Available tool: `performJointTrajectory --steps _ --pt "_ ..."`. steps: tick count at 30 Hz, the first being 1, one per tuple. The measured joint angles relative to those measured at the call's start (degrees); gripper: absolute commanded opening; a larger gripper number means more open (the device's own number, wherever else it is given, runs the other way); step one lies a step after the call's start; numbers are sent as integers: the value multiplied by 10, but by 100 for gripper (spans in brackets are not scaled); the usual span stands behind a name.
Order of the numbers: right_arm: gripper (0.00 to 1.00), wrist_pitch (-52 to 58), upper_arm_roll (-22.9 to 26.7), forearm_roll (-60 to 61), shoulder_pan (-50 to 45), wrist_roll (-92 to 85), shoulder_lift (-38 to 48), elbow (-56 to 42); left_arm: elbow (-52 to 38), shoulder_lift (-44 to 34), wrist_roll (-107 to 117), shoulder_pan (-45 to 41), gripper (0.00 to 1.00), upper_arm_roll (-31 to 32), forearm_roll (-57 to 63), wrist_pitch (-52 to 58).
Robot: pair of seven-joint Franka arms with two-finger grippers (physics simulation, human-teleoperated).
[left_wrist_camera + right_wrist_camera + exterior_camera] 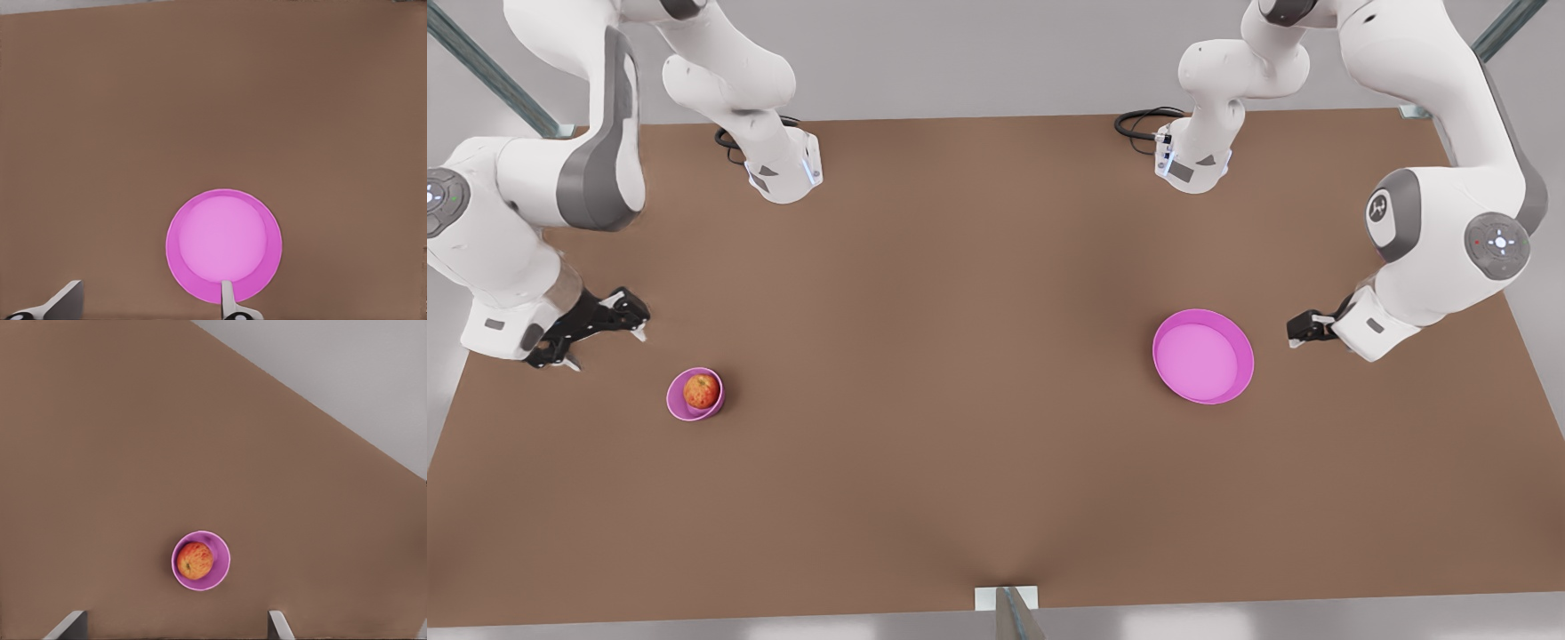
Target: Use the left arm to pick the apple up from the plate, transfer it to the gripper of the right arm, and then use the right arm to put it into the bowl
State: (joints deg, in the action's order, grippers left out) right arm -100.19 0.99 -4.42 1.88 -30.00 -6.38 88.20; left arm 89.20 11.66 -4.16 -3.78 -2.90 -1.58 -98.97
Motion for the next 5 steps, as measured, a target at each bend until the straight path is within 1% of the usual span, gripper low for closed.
performJointTrajectory --steps 2,5 --pt "100 8 8 7 -4 35 -12 -16 0 0 9 0 100 0 0 0" --pt "100 14 10 13 -48 83 -17 -24 -1 0 20 1 100 0 0 0"
